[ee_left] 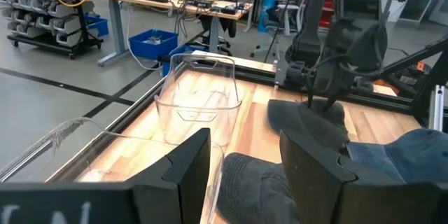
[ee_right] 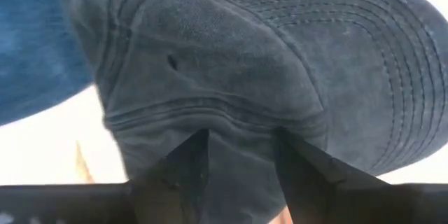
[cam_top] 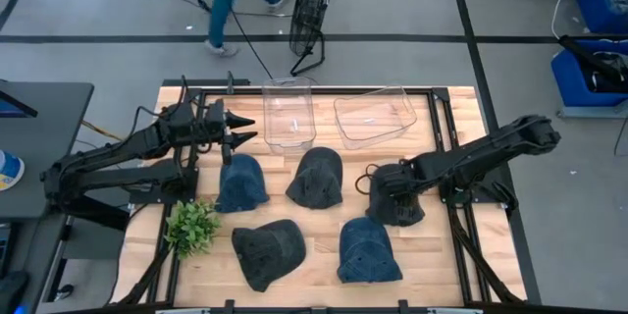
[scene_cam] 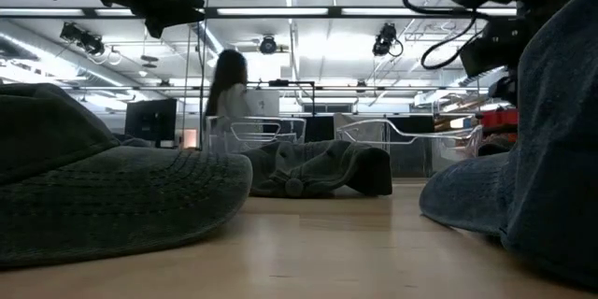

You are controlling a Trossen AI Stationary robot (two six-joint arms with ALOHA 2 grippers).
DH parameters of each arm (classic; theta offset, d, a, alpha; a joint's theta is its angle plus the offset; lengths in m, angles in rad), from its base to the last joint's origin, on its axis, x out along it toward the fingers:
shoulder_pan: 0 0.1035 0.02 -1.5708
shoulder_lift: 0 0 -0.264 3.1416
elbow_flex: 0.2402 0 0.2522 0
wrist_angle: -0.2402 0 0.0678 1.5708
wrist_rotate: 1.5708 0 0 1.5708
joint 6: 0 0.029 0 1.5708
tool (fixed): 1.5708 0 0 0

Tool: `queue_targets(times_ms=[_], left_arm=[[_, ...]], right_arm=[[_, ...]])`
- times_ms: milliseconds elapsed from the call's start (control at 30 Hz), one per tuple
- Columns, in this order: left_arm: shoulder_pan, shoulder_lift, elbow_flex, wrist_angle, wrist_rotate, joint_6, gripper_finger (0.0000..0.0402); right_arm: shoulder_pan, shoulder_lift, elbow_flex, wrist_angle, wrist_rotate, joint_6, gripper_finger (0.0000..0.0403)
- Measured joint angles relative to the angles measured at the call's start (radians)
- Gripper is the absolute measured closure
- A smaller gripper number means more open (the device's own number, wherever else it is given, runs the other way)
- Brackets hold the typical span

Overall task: Pick & Place hat
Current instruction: Put the top right black cap into the right transparent bin

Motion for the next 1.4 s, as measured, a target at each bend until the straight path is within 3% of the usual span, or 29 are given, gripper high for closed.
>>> queue_targets(times_ms=[200,467,667,867,1067,1400], left_arm=[[0.000,0.000,0.000,0.000,0.000,-0.001,0.0225],[0.000,0.000,0.000,0.000,0.000,-0.001,0.0225],[0.000,0.000,0.000,0.000,0.000,-0.001,0.0225],[0.000,0.000,0.000,0.000,0.000,-0.001,0.0225],[0.000,0.000,0.000,0.000,0.000,-0.001,0.0225],[0.000,0.000,0.000,-0.001,0.000,-0.001,0.0225]], right_arm=[[0.000,0.064,0.000,0.004,0.105,-0.011,0.0255],[-0.001,0.089,0.001,-0.006,0.074,0.020,0.0289],[-0.001,0.087,0.071,-0.091,0.137,-0.025,0.0269],[-0.007,0.087,0.129,-0.036,0.261,-0.186,0.0238],[-0.053,0.093,0.117,0.026,0.191,-0.242,0.0222],[-0.087,0.094,0.015,0.107,0.185,-0.278,0.0223]])
